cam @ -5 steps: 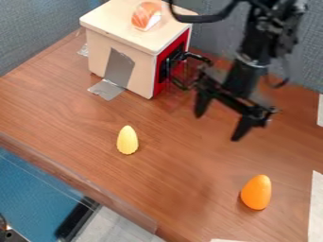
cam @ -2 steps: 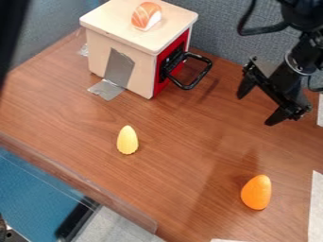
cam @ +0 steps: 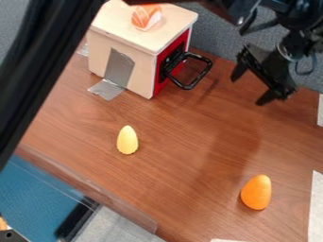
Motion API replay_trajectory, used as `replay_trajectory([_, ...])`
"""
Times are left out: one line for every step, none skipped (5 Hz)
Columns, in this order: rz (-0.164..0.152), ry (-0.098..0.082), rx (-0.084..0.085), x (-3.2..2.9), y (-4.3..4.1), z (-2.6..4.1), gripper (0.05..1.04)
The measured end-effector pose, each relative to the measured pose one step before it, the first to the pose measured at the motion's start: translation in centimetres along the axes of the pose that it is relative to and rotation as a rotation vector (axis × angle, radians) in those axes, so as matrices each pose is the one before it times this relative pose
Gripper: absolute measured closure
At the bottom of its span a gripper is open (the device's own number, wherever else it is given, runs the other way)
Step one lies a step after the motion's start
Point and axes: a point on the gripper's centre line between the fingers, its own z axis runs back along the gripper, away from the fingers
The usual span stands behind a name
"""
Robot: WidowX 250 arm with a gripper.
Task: Il ouvre le tiroir
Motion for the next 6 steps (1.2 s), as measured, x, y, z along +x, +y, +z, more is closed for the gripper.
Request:
replay_trajectory([0.0512,-0.0121,0.0238,0.937,2.355,-0.009,0.082])
replay_trajectory([0.0511,0.0309,0.0174,-0.015,2.248,-0.434,0.082])
replay_trajectory([0.0401,0.0632,-0.0238,-0.537,0.752,-1.257,0.082])
replay_trajectory([0.0116,0.0901,-0.0008,-0.917,0.017,-1.967,0.082])
replay_trajectory([0.0153,0.0585,-0.0101,-0.778,0.400,-0.769,0.082])
replay_trajectory([0.0390,0.0288,-0.0108,-0.185,1.035,-0.447,0.127])
